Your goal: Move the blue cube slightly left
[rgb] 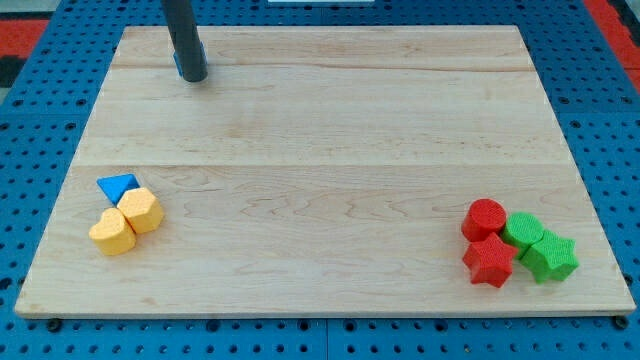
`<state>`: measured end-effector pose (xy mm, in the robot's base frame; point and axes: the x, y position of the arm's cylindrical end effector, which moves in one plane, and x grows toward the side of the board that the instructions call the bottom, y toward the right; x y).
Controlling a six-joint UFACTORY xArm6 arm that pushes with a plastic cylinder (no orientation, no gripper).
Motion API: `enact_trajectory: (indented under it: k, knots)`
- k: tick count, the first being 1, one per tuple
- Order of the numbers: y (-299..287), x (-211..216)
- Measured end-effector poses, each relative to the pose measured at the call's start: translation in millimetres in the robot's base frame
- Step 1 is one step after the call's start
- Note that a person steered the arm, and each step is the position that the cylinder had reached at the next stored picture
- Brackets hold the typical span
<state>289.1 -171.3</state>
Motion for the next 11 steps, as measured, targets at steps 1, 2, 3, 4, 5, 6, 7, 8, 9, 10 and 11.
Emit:
enact_trajectory:
  k: [1,2,3,4,5,6,7,8,9,10,11]
  knots:
    - [-7,-15]
    - [-15,-26]
    - [-18,-31]
    - [18,-31]
    - [29,-40]
    - [29,-60]
    - [26,-60]
    - [10,-60]
    - [-11,-60]
    - [-13,-57]
    - [-20,-57]
